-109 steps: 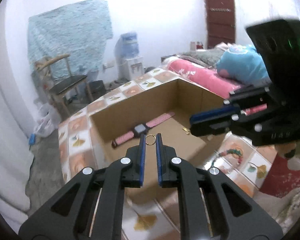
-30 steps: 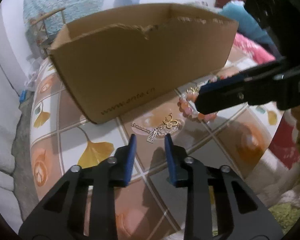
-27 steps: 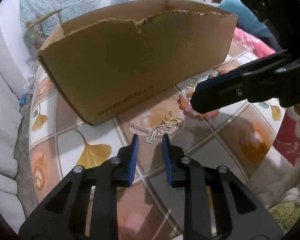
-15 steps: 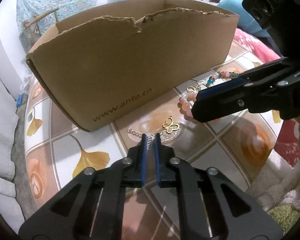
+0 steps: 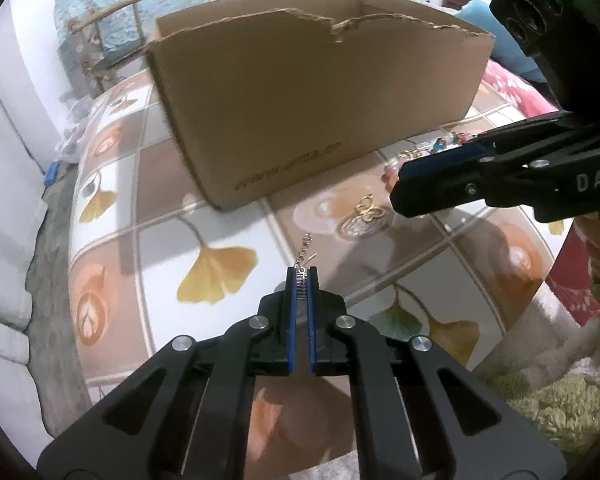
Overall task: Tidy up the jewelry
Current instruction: 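Close the left tool on the silver chain charm, then hold the chain charm in the left tool while the right tool approaches the gold butterfly charm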
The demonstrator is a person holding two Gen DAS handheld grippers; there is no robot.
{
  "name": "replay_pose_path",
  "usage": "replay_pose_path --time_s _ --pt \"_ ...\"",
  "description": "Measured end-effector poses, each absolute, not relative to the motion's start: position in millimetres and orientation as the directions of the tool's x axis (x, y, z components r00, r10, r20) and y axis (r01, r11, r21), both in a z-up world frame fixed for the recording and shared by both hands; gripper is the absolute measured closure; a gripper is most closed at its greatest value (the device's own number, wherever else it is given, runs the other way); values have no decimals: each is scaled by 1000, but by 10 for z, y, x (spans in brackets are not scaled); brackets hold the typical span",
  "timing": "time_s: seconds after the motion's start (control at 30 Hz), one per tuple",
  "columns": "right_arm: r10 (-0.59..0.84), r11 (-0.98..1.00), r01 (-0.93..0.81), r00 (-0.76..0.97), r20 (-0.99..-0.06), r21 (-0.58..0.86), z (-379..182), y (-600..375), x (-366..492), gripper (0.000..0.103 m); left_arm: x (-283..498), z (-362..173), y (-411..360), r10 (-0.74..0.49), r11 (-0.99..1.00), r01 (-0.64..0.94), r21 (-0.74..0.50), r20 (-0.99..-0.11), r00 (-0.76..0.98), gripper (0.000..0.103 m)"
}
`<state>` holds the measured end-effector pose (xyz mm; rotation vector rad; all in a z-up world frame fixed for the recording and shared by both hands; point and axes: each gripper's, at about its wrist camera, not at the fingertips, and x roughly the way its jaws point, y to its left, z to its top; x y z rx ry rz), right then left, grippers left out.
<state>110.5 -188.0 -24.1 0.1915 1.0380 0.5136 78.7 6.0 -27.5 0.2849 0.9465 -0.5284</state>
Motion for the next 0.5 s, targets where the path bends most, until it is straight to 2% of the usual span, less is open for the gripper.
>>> replay_pose_path --time_s 0.37,0.5 --pt "358 910 -361 430 -829 205 -349 -1631 1155 76 757 -273 109 -316 847 531 -20 -823 473 99" --pt "331 917 -355 433 -839 179 -393 -1589 1141 76 775 -272 124 -322 846 532 -26 -822 471 99"
